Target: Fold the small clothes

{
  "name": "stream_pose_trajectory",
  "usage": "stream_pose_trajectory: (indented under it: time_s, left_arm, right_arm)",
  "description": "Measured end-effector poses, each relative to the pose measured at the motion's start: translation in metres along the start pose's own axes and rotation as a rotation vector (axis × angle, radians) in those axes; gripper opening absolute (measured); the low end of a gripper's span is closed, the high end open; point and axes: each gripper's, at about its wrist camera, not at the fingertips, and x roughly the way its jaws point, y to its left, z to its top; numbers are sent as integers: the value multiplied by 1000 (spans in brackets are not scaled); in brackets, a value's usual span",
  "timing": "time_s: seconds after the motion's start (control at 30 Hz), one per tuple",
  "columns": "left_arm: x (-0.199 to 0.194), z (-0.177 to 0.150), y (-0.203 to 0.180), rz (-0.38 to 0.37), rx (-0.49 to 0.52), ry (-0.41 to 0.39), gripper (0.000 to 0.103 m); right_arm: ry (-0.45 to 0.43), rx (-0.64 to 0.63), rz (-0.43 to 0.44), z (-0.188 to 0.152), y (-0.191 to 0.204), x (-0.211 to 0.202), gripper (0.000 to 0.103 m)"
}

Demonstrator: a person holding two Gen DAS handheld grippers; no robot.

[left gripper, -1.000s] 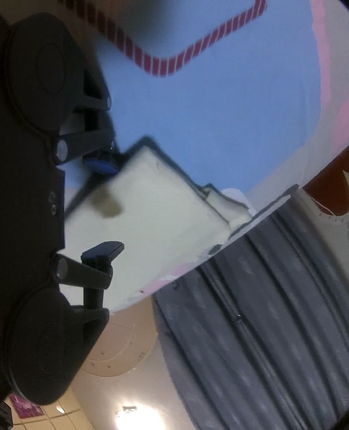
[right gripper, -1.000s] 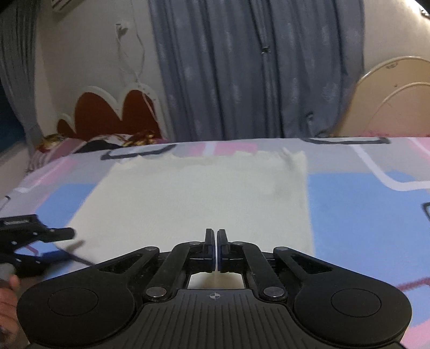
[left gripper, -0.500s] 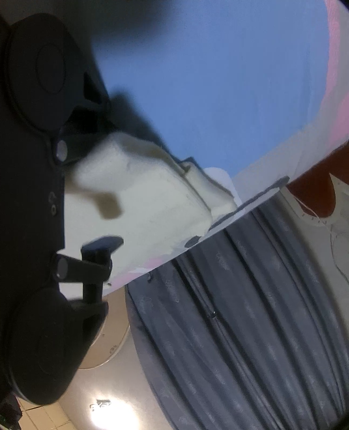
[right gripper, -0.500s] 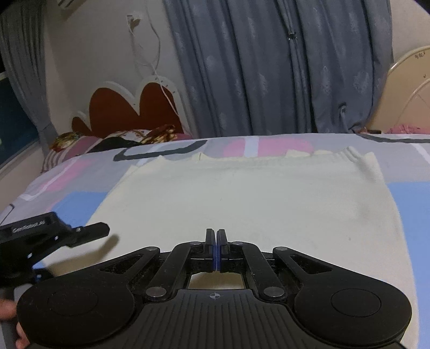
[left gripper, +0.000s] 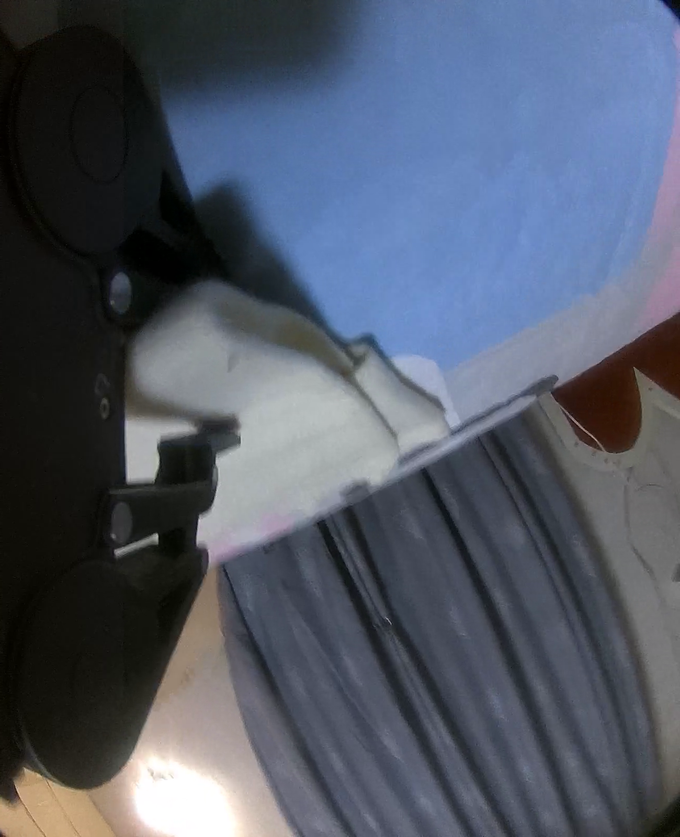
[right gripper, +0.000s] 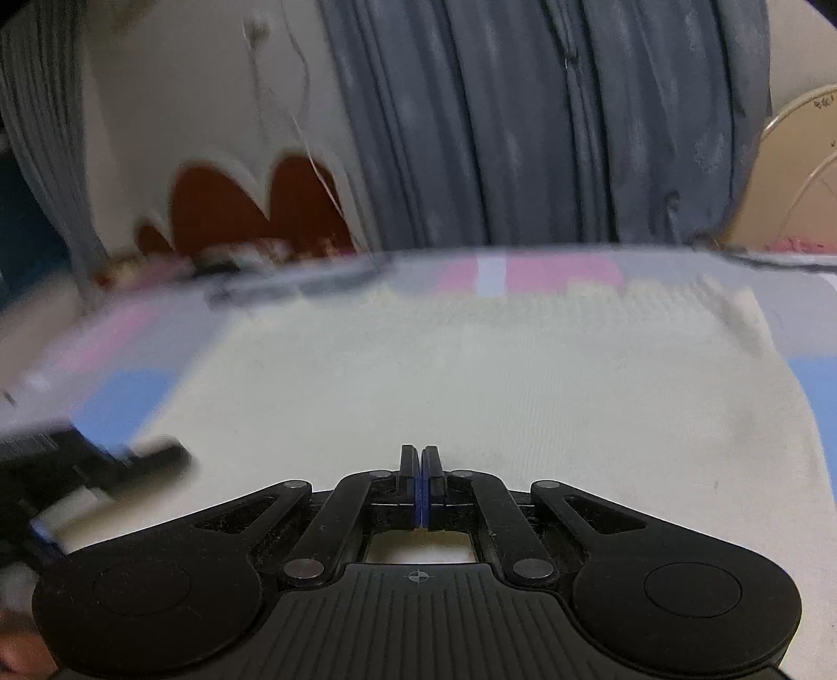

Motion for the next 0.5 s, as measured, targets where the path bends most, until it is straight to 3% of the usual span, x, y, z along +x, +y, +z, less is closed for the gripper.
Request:
stream_pose_trajectory:
  time_s: [0.2, 0.37, 0.5]
  left_arm:
    - [-2, 2, -6, -26, 26, 6, 6]
    - [-18, 3, -41, -61, 199, -7, 6]
    - [-23, -5, -100, -91, 419, 23, 6]
  right_arm:
    - [-3, 52, 21, -2, -8, 0, 0]
    - [6, 79, 27, 0, -12, -2, 0]
    - [-9, 82, -8, 4, -11, -12, 0]
